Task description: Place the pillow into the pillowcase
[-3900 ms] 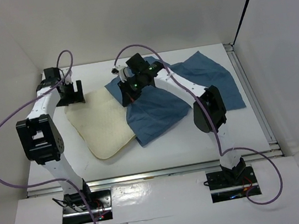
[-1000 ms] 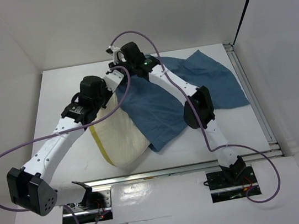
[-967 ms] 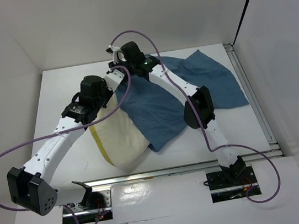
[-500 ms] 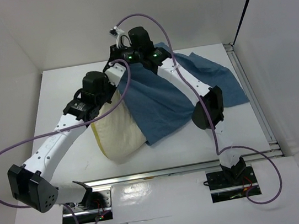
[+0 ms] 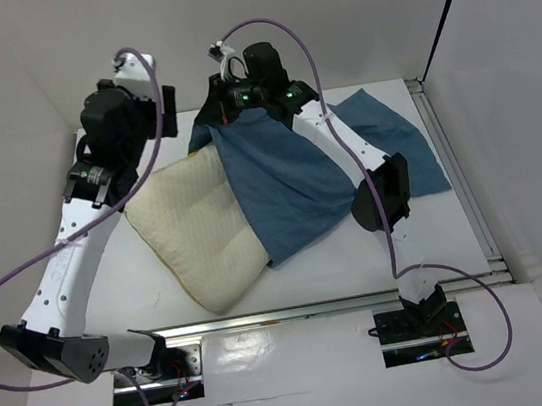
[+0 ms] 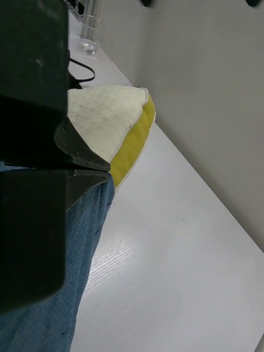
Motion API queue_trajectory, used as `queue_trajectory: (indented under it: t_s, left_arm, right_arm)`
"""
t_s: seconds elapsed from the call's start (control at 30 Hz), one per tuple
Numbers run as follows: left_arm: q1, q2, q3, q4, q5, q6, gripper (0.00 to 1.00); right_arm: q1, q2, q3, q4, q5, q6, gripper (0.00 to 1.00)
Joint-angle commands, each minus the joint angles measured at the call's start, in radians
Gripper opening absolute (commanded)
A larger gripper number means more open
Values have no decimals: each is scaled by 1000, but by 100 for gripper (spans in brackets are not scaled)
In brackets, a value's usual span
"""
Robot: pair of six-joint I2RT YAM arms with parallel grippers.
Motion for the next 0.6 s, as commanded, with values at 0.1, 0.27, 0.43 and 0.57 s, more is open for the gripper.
queue_trajectory:
  t_s: [0.1,0.27,0.43,0.57]
  left_arm:
    - [288,90,-23,-197,166,-160,89]
    - [448,142,-107,-233,407,-169,79]
    - [495,274,-43,-336,632,-145,72]
    - [520,317,-32,-350,965,-88,76]
  right_arm:
    - [-3,-137,0,92,-32,-15,0]
    - [-35,-161,-9,101,-22,-15,0]
    - [-47,-180,-9,101,-22,-15,0]
    - [-56,-180,-18,112,-22,-15,0]
